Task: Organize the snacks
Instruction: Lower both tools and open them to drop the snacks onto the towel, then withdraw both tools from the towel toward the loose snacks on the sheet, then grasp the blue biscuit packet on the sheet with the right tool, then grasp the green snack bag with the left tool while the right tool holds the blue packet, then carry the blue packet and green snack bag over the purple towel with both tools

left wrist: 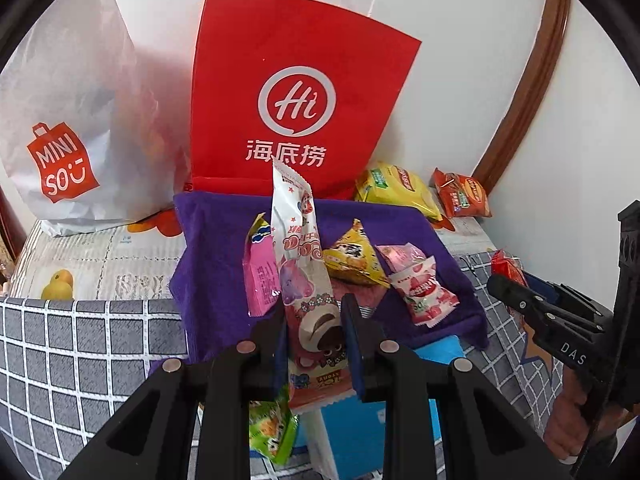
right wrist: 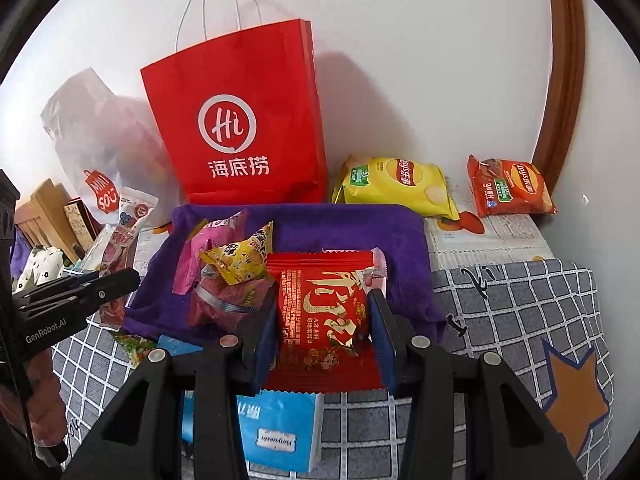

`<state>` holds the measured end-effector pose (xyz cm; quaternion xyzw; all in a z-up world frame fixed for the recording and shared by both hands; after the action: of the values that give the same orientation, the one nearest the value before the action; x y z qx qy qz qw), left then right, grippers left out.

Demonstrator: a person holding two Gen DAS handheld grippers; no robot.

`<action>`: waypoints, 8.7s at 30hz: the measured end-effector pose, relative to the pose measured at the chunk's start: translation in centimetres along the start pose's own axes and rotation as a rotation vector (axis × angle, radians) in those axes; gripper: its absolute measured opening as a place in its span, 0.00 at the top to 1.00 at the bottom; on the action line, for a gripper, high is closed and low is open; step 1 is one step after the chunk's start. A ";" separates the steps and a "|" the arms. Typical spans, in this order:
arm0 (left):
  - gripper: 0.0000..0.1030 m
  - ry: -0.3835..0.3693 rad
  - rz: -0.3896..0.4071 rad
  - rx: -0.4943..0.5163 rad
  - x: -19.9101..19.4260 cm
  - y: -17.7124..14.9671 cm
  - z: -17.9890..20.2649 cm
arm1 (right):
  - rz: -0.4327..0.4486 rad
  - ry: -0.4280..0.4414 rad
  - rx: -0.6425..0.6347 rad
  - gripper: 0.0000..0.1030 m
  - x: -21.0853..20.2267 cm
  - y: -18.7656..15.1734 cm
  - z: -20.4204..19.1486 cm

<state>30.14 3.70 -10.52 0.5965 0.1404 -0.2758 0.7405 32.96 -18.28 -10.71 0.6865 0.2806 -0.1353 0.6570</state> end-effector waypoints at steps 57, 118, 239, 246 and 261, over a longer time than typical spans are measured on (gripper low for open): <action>0.44 0.077 -0.112 0.031 4.4 -1.0 -1.2 | -0.084 0.019 0.066 0.40 6.1 -2.0 0.2; 0.43 0.172 -0.069 -0.059 -16.8 -11.2 -3.4 | -0.206 0.153 -0.225 0.53 -11.9 -22.4 -11.7; 0.52 0.027 0.046 -0.011 -12.0 -4.3 4.8 | 0.019 -0.005 0.057 0.53 -12.0 -5.1 0.3; 0.52 0.015 0.040 -0.011 -11.1 -3.7 5.0 | 0.023 -0.011 0.049 0.53 -11.4 -4.4 0.5; 0.52 0.004 0.037 -0.008 -9.2 -2.3 5.3 | 0.020 -0.016 0.048 0.53 -9.5 -2.9 0.8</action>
<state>20.71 0.51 -6.14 0.5967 0.1322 -0.2604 0.7475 23.79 -21.09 -7.95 0.7037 0.2649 -0.1408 0.6440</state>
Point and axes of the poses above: each gripper's, at about its wrist camera, not at the fingertips, and x roughly the way its jaws point, z to its right, y to its top, the point moved 3 cm from there along x, roughly the way its jaws point, and after that the axes turned 13 degrees about z, right-handed, at the moved point
